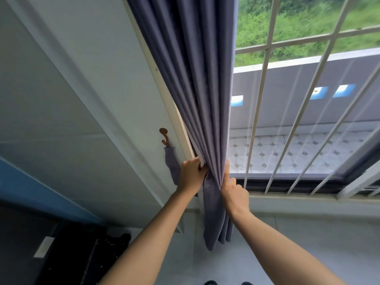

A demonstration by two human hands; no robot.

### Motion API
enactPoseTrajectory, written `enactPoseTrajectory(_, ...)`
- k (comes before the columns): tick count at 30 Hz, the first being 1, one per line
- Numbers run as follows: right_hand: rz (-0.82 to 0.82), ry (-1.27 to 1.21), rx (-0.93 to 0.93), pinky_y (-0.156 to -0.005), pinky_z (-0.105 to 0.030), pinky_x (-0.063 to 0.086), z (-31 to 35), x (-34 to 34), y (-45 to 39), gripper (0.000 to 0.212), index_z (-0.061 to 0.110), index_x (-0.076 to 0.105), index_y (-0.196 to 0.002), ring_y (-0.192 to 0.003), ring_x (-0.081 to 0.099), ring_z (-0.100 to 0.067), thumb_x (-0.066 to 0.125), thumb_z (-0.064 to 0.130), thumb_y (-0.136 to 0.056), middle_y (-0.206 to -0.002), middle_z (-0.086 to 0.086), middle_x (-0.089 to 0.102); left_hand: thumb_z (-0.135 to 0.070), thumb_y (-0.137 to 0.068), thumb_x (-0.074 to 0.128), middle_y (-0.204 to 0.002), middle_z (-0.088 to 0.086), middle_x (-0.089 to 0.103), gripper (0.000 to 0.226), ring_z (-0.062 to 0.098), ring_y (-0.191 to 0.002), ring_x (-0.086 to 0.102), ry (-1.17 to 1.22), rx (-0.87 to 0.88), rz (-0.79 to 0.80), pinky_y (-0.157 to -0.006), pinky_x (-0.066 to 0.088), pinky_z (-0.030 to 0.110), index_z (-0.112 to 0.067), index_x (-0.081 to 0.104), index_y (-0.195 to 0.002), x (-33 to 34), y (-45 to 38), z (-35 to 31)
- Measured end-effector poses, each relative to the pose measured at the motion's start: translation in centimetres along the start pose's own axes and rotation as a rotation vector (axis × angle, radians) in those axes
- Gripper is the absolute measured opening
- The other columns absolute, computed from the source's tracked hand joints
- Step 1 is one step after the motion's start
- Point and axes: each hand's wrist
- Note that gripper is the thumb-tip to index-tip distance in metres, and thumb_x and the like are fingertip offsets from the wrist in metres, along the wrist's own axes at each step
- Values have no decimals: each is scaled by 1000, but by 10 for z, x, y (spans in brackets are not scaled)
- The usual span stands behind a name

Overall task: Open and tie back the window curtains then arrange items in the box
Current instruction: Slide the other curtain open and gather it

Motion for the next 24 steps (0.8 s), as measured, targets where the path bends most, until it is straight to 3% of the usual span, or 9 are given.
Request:
enactPoseTrajectory(3, 31, -31, 22, -49, -35, 36, 3, 0, 3, 90, 15, -33, -143, -58, 46, -26, 40, 1, -91, -93, -8, 50, -17, -93, 56, -59, 7, 50, 31, 13, -50, 36, -2, 12, 46, -47, 28, 12, 2, 55, -68, 1, 5, 1)
enactPoseTrajectory(6, 39, -61, 21, -50, -35, 38, 3, 1, 4, 88, 17, -32, -143, -58, 48, -26, 39, 3, -93, -98, -10, 48, -22, -93, 57, -52, -8, 38, 36, 5, -45, 35, -25, 27, 142, -48, 24, 18, -12, 40, -62, -4, 7, 4)
enactPoseTrajectory(8, 39, -70, 32, -51, -35, 37, 4, -1, 2, 85, 18, -32, -143, -58, 48, -27, 36, 2, -94, -100, -10, 46, -20, -90, 59, -52, -13, 38, 34, 3, -48, 39, -32, 35, 215, -47, 30, 14, -16, 36, -66, -10, 8, 2)
enactPoseTrajectory(12, 63, -98, 52, -51, -34, 36, 6, -5, -6, 82, 18, -25, -147, -58, 46, -27, 38, 8, -96, -99, -8, 42, -23, -79, 70, -63, -13, 53, 23, 9, -69, 57, 9, 65, 368, -52, 33, 7, -24, 48, -82, -15, 9, -6)
enactPoseTrajectory(15, 46, -96, 60, -52, -34, 37, 7, -3, -9, 81, 19, -27, -146, -61, 50, -28, 37, 11, -97, -99, -8, 45, -37, -72, 78, -82, -5, 69, 33, 9, -81, 65, 111, -18, 219, -58, 36, 7, -17, 64, -95, -1, 10, -12)
enactPoseTrajectory(18, 85, -95, 46, -56, -35, 37, 9, -6, -10, 79, 15, -20, -149, -66, 52, -29, 38, 8, -96, -105, -9, 47, -28, -85, 68, -71, 7, 65, 27, 21, -71, 63, 110, -133, -8, -56, 31, 13, -3, 63, -79, 14, 8, -16)
enactPoseTrajectory(20, 122, -181, -24, -61, -37, 39, 3, -11, -10, 83, 17, -2, -152, -80, 56, -31, 50, 10, -88, -105, -8, 48, -23, -89, 64, -70, 14, 65, 29, 26, -68, 59, 109, -171, -35, -59, 32, 20, 1, 61, -72, 17, 3, -15)
enactPoseTrajectory(22, 180, -413, -121, -71, -36, 40, -17, -16, -17, 66, 21, 30, -134, -97, 53, -29, 61, 17, -76, -111, -7, 48, -23, -89, 63, -76, 20, 67, 29, 33, -75, 63, 121, -164, 15, -65, 42, 29, 3, 62, -75, 15, -7, -9)
enactPoseTrajectory(24, 299, -673, -148, -86, -31, 40, -43, -28, -32, 56, 25, 41, -122, -119, 45, -22, 67, 21, -72, -139, -5, 38, -22, -90, 61, -86, 21, 68, 26, 34, -84, 64, 147, -131, 107, -72, 47, 30, 3, 65, -84, 9, -14, -7)
Point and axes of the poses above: each hand's wrist, its own y-axis away from the middle knuckle, its own x-axis out of the palm, z = x × y
